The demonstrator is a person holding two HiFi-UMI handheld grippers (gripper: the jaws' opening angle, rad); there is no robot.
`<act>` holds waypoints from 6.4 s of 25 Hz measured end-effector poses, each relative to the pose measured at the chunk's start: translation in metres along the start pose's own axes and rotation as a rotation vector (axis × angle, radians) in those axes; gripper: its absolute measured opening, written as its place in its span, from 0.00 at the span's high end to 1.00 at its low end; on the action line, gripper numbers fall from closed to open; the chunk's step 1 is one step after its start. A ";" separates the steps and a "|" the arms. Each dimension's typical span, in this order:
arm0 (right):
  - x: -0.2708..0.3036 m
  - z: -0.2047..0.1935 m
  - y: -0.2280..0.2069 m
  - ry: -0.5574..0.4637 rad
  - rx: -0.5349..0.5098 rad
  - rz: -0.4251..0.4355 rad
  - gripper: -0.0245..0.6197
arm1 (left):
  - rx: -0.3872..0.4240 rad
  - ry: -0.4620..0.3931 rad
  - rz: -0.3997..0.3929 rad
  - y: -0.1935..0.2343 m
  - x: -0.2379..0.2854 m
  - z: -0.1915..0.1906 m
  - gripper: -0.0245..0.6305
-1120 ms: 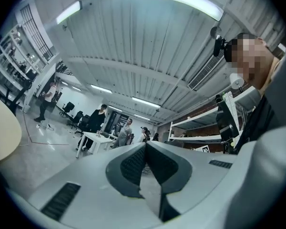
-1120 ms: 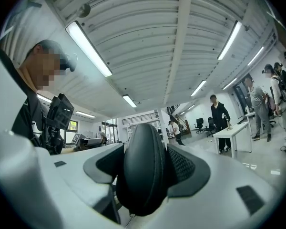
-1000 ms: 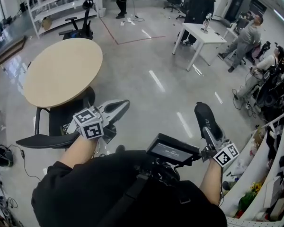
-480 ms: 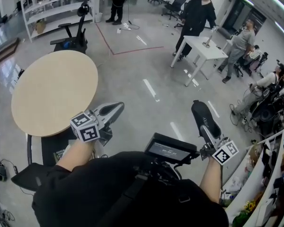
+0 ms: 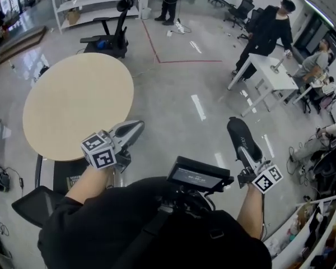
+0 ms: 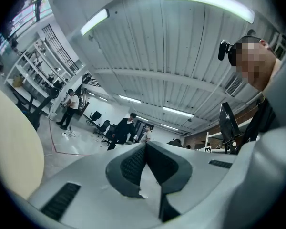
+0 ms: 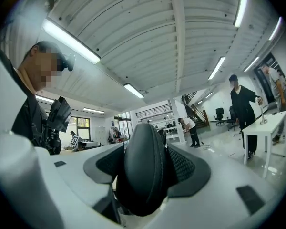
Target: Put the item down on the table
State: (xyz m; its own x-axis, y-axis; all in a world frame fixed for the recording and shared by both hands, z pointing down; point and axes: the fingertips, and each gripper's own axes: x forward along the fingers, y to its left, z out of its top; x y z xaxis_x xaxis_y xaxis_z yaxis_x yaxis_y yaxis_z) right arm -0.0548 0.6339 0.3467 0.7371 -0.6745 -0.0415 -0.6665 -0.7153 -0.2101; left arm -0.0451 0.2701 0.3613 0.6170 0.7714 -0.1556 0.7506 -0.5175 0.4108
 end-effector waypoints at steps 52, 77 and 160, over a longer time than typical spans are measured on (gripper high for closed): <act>0.966 -0.112 0.163 0.309 -0.152 0.923 0.53 | 0.038 -0.358 0.927 0.552 -0.268 0.154 0.97; 1.079 -0.427 0.558 0.523 -0.202 1.370 0.53 | -0.085 -0.579 1.381 0.553 -0.560 0.035 0.97; 0.652 0.021 -0.210 0.178 -0.020 0.455 0.89 | 0.060 -0.262 0.504 0.418 0.110 0.160 0.96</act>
State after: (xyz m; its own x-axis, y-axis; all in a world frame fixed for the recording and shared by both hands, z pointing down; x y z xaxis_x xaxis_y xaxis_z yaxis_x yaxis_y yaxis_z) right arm 0.5683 0.3481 0.3435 0.3406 -0.9392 0.0431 -0.9200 -0.3424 -0.1907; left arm 0.3743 0.0790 0.3723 0.9348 0.3097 -0.1741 0.3552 -0.8238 0.4418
